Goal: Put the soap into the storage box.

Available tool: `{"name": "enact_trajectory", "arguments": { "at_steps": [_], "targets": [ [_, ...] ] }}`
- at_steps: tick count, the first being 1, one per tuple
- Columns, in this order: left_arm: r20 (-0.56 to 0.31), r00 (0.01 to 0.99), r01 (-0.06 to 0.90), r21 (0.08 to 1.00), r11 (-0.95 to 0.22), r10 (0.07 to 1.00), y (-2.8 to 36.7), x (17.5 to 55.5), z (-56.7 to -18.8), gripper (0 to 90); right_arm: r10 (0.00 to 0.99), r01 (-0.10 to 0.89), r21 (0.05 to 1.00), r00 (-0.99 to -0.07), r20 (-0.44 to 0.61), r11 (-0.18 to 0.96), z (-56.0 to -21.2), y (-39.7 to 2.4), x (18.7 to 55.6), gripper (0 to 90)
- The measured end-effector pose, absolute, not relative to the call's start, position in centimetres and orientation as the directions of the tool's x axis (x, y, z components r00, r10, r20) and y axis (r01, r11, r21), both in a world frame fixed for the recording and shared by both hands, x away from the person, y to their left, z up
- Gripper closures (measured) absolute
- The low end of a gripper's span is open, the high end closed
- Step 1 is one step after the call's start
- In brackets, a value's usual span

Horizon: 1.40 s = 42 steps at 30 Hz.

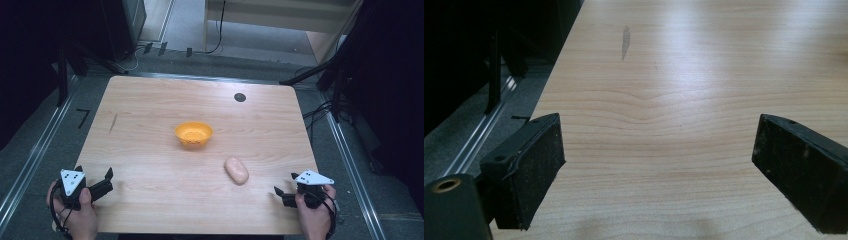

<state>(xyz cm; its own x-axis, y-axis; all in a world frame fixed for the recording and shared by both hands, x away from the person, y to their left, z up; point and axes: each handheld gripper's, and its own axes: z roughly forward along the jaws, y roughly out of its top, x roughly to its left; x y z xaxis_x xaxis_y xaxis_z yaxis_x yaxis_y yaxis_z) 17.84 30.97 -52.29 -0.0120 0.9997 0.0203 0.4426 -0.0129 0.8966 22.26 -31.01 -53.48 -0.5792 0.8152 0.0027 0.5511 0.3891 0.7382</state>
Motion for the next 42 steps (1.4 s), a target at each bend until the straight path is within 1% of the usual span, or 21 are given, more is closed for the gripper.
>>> {"name": "enact_trajectory", "arguments": {
  "at_steps": [6, 11, 25, 38, 42],
  "targets": [
    [0.018, -0.008, 0.445, 0.896, -0.012, 1.0, 31.0, 17.9, -52.3, 6.9, 0.82, 0.583, 0.714, -0.572, 0.021, 0.388, -53.2, -30.5, 22.8, 18.7],
    [0.02, -0.009, 0.446, 0.895, -0.014, 1.0, 30.9, 17.9, -52.3, 6.9, 0.811, 0.597, 0.696, -0.584, 0.035, 0.4, -52.9, -29.6, 23.2, 18.9],
    [0.021, 0.008, 0.447, 0.894, -0.022, 1.0, 30.9, 17.9, -52.3, 7.1, 0.785, 0.605, 0.663, -0.618, 0.043, 0.441, -51.7, -26.7, 24.3, 20.5],
    [0.02, 0.006, 0.448, 0.894, -0.021, 1.0, 30.8, 17.9, -52.3, 7.3, 0.784, 0.636, 0.627, -0.618, 0.065, 0.45, -51.1, -24.8, 25.3, 21.8],
    [0.021, 0.006, 0.449, 0.893, -0.022, 1.0, 30.8, 17.9, -52.3, 7.3, 0.781, 0.637, 0.613, -0.622, 0.051, 0.467, -51.1, -24.3, 25.5, 22.2]
  ]
}}
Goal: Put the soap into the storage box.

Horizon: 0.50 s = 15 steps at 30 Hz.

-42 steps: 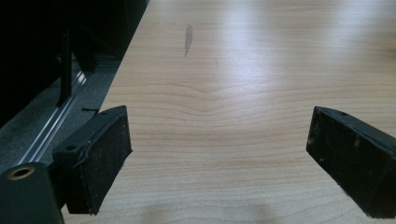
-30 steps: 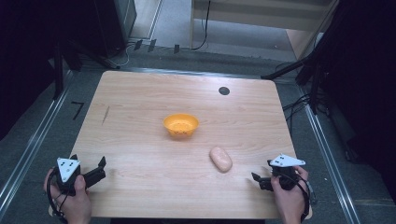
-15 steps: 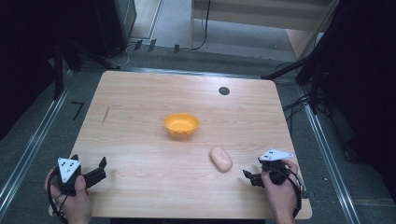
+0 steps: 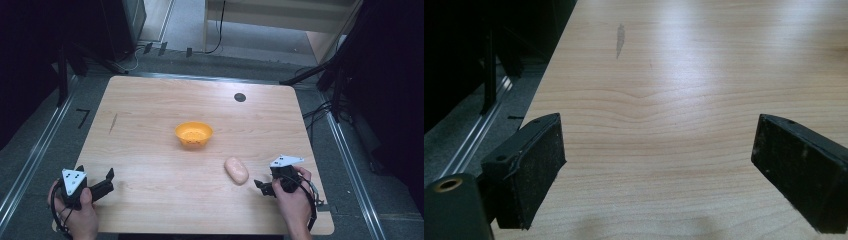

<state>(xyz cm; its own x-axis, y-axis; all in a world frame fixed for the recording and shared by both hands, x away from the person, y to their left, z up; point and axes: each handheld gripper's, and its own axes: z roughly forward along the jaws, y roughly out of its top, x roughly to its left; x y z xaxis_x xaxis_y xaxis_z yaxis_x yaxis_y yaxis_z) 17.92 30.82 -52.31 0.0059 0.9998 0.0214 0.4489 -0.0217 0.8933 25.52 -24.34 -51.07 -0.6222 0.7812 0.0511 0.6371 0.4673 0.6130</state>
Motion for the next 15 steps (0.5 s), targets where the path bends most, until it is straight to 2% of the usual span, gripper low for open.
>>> {"name": "enact_trajectory", "arguments": {
  "at_steps": [15],
  "targets": [
    [0.027, 0.007, 0.452, 0.892, -0.027, 1.0, 30.8, 17.9, -52.3, 7.3, 0.772, 0.643, 0.587, -0.634, 0.046, 0.492, -50.4, -22.5, 26.3, 24.1]
  ]
}}
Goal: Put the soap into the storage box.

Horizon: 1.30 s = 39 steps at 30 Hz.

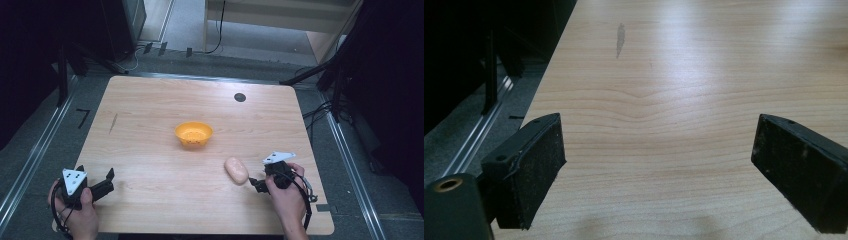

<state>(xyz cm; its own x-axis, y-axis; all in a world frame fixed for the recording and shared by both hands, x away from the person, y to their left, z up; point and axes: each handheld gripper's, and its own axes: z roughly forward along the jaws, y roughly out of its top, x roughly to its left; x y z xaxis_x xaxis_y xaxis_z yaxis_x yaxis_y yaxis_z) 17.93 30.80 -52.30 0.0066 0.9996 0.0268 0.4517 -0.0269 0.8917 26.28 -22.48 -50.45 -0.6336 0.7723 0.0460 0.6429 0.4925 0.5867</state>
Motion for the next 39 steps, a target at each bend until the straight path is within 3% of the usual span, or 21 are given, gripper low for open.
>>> {"name": "enact_trajectory", "arguments": {
  "at_steps": [12, 39],
  "targets": [
    [0.033, 0.007, 0.456, 0.89, -0.033, 0.999, 30.8, 17.9, -52.3, 7.3, 0.76, 0.638, 0.583, -0.648, 0.052, 0.504, -50.2, -21.2, 26.7, 29.4],
    [0.037, 0.009, 0.45, 0.892, -0.037, 0.999, 30.7, 18.0, -52.3, 7.3, 0.745, 0.639, 0.567, -0.664, 0.066, 0.52, -50.1, -18.1, 27.6, 27.3]
  ]
}}
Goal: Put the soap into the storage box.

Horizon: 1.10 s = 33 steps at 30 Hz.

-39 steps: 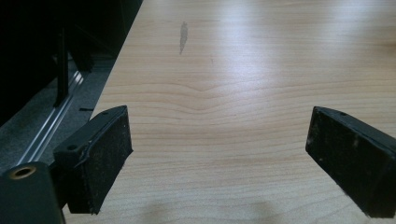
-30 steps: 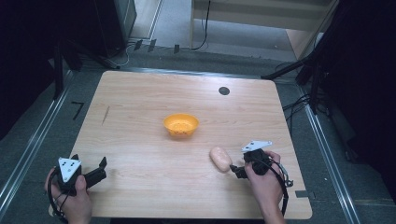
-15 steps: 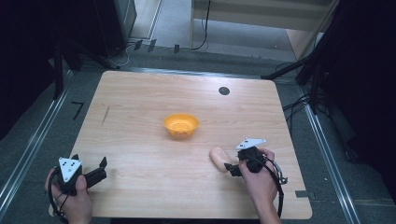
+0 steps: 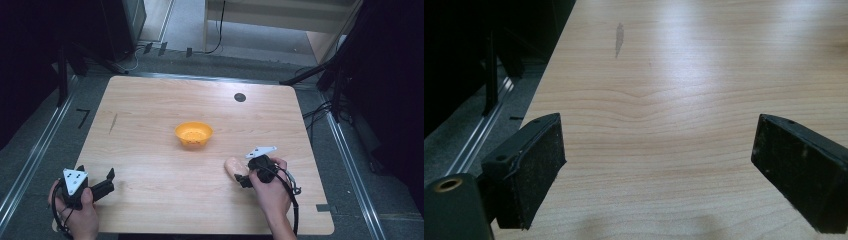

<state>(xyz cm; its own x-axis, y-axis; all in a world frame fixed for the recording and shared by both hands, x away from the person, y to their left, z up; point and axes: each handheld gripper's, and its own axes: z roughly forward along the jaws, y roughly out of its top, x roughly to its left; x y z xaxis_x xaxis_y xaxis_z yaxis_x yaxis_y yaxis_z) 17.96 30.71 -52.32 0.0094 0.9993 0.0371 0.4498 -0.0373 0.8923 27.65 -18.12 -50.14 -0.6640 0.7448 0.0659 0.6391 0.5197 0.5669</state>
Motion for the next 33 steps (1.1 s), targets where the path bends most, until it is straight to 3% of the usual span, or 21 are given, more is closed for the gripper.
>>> {"name": "enact_trajectory", "arguments": {
  "at_steps": [33],
  "targets": [
    [0.035, 0.011, 0.458, 0.888, -0.036, 0.999, 30.8, 18.0, -52.3, 7.3, 0.81, 0.697, 0.545, -0.584, 0.052, 0.467, -51.1, -15.4, 28.4, 23.5]
  ]
}}
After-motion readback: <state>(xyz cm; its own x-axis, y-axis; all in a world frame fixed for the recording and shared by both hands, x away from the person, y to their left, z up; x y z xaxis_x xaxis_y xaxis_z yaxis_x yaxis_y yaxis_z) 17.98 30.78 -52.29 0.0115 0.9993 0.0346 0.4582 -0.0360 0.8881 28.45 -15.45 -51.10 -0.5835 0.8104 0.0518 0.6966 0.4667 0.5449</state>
